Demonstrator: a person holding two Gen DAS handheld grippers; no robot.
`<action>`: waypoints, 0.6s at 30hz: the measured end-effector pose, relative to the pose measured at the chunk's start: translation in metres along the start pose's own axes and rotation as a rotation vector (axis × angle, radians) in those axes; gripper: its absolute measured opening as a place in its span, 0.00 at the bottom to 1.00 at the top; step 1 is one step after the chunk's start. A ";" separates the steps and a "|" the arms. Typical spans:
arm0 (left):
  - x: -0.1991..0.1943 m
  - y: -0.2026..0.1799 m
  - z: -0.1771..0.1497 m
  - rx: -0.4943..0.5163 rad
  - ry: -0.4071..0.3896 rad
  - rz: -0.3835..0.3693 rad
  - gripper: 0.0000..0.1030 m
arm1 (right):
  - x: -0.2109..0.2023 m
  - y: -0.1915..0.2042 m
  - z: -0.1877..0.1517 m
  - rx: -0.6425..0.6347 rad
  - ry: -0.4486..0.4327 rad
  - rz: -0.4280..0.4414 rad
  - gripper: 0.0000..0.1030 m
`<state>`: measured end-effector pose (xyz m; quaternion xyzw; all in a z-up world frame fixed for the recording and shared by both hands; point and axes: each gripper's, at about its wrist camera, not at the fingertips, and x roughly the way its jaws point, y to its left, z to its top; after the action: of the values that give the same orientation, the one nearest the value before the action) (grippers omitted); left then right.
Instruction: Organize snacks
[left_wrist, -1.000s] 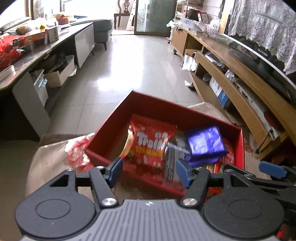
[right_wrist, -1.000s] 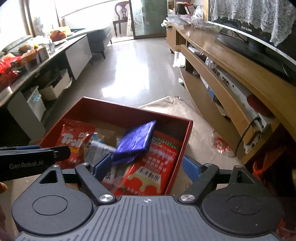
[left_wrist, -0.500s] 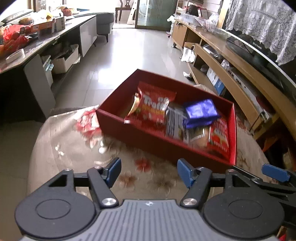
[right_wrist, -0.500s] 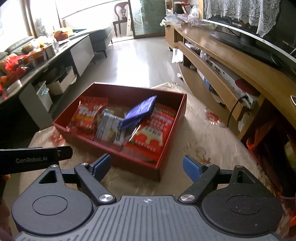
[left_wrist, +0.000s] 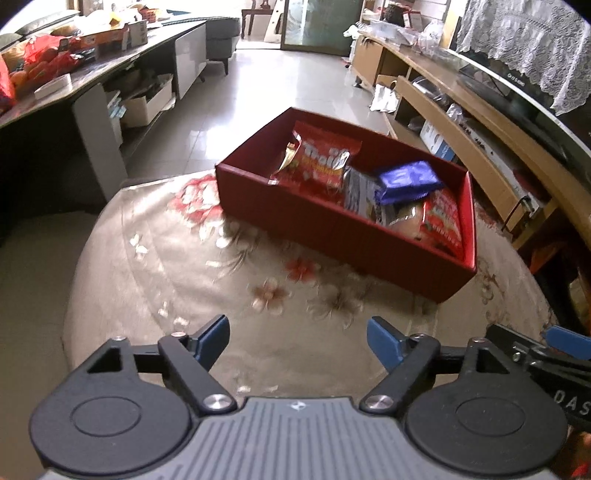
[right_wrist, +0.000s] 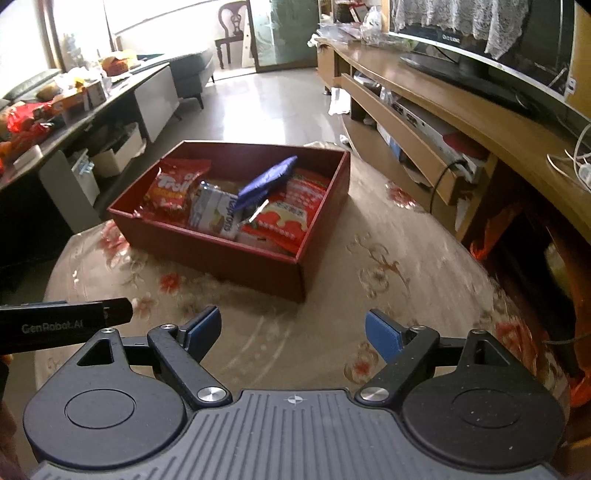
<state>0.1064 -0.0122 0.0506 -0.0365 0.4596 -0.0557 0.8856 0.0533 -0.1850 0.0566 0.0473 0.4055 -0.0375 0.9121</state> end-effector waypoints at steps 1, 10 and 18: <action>0.000 0.000 -0.003 0.002 0.005 0.003 0.82 | -0.001 -0.001 -0.002 0.002 0.000 -0.002 0.87; -0.006 0.000 -0.028 0.018 0.021 0.025 0.82 | -0.004 -0.002 -0.022 -0.009 0.033 -0.033 0.87; -0.013 0.004 -0.046 0.013 0.025 0.025 0.89 | -0.009 0.002 -0.035 -0.021 0.045 -0.030 0.87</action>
<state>0.0615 -0.0070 0.0346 -0.0244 0.4705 -0.0481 0.8807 0.0217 -0.1788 0.0395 0.0325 0.4268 -0.0458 0.9026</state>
